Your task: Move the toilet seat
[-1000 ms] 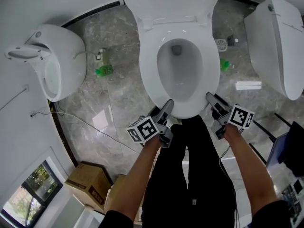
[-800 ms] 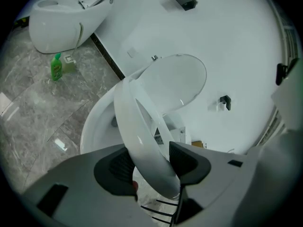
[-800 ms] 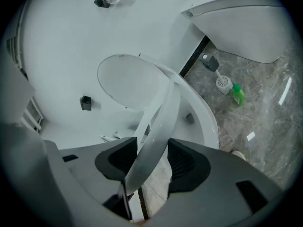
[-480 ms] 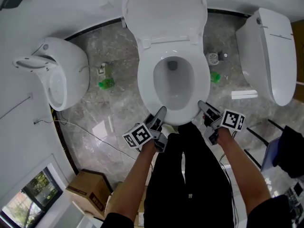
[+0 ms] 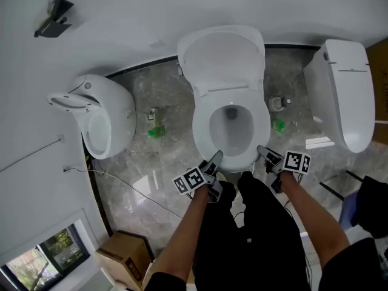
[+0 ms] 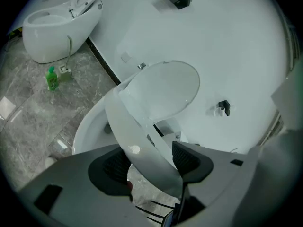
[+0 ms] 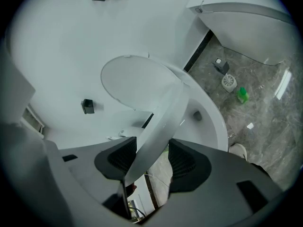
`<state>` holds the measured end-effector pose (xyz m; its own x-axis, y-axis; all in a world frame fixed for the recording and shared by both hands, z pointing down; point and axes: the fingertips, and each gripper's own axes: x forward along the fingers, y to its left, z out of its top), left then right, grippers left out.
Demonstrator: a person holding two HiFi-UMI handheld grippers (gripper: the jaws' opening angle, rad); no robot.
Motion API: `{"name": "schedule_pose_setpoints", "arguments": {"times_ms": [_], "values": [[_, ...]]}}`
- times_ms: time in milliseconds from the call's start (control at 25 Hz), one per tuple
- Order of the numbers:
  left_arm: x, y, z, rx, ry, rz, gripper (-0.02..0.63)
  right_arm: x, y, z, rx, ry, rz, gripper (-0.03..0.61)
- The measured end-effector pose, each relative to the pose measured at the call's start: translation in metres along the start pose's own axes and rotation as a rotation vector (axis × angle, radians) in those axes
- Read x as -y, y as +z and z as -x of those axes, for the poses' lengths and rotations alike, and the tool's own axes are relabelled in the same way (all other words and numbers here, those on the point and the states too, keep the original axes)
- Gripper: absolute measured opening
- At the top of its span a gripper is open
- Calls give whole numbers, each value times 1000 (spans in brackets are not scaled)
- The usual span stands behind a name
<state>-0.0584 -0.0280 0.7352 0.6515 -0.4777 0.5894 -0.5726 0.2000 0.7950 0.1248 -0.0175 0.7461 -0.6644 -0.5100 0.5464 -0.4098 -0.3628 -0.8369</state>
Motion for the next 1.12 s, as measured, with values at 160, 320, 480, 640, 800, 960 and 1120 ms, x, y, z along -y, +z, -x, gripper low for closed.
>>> {"name": "schedule_pose_setpoints", "arguments": {"times_ms": [160, 320, 480, 640, 800, 960, 1120], "values": [[9, 12, 3, 27, 5, 22, 264, -11, 7, -2, -10, -20, -11, 227], [18, 21, 3, 18, 8, 36, 264, -21, 14, -1, -1, -48, -30, 227], [24, 23, 4, -59, 12, 41, 267, -27, 19, -1, 10, -90, -39, 230], [25, 26, 4, -123, 25, 44, 271, -29, 22, -5, 19, -124, -57, 229], [32, 30, 3, -147, 25, 41, 282, -35, 27, -2, 55, -137, -71, 230], [41, 42, 0, -182, 25, 35, 290, -47, 38, -4, 82, -115, -64, 231], [48, 54, 0, -200, 21, 46, 298, -56, 46, -7, 109, -117, -77, 238]]}}
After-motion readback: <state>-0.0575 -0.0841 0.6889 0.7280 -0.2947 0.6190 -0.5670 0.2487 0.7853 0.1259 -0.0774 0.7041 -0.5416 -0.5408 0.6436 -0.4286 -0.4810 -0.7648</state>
